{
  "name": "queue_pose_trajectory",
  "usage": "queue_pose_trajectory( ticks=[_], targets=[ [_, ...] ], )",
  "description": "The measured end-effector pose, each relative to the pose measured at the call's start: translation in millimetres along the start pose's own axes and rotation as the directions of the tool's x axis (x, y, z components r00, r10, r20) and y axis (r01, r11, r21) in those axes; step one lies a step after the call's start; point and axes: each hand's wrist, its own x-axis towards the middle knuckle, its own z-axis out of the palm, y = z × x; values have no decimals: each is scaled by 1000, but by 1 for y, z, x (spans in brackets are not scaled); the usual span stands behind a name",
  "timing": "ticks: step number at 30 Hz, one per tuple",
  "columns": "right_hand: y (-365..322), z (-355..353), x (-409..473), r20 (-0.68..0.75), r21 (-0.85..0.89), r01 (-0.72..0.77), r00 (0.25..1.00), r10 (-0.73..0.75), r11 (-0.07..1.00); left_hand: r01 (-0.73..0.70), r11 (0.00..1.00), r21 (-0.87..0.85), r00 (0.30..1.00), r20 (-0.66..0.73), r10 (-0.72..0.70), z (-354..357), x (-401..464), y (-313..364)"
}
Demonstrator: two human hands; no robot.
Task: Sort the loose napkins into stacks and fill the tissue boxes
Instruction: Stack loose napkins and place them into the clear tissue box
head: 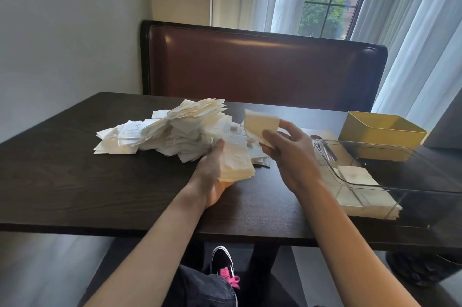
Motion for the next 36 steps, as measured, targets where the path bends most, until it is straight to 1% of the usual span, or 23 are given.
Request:
queue_pose_trajectory(
  ticks=[2,5,7,9,12,15,17,19,21,22,24,27,28,30,32,33,35,36],
  targets=[
    [4,3,1,29,-9,-77,997,77,997,8,1000,-27,999,44,-7,5,-1,-2],
    [20,4,-1,36,-186,-199,977,209,962,23,999,-41,996,88,-20,11,-2,-8],
    [29,2,-2,22,-278,-220,972,235,935,20,1000,-17,996,83,-18,14,-3,-10],
    [30,0,-4,32,-358,-201,973,227,912,-15,999,36,997,75,12,14,-1,-13],
    [28,-5,-6,49,-443,-150,980,191,884,-57,995,84,998,-24,60,15,4,-19],
    [28,-5,-10,-35,-541,-80,997,73,837,-139,990,37,986,-92,141,19,5,-22],
    [30,-5,-12,-56,-591,-51,998,22,805,-213,977,-13,974,-78,212,25,2,-21],
    [33,-6,-13,-19,-543,-87,996,91,835,-248,968,-28,968,-59,246,30,0,-22],
    [36,-8,-13,17,-361,-159,984,177,919,-239,971,0,970,-51,239,33,-2,-25],
    [37,-10,-14,20,-255,-178,982,189,951,-234,972,17,971,-48,235,33,-2,-26],
    [36,-16,-13,-21,-147,-162,987,161,976,-246,969,30,968,-47,247,29,-1,-25],
    [35,-24,-10,-107,-91,-121,988,111,988,-259,966,-3,966,-24,259,19,-1,-21],
    [36,-26,-7,-131,-94,-109,987,96,990,-267,963,33,963,-25,267,17,-2,-20],
    [39,-31,-5,-158,-155,-82,986,57,985,-274,937,218,957,-33,287,16,-3,-19],
    [41,-32,-6,-159,-199,-90,986,59,976,-284,856,433,949,-1,315,17,-3,-21],
    [43,-32,-6,-163,-197,-106,984,74,975,-289,808,514,945,19,326,19,-3,-22],
    [45,-28,-8,-192,-182,-122,978,86,976,-291,754,590,941,33,337,25,-4,-23],
    [45,-24,-8,-217,-177,-121,973,81,977,-290,753,591,940,28,340,29,-6,-24]
  ],
)
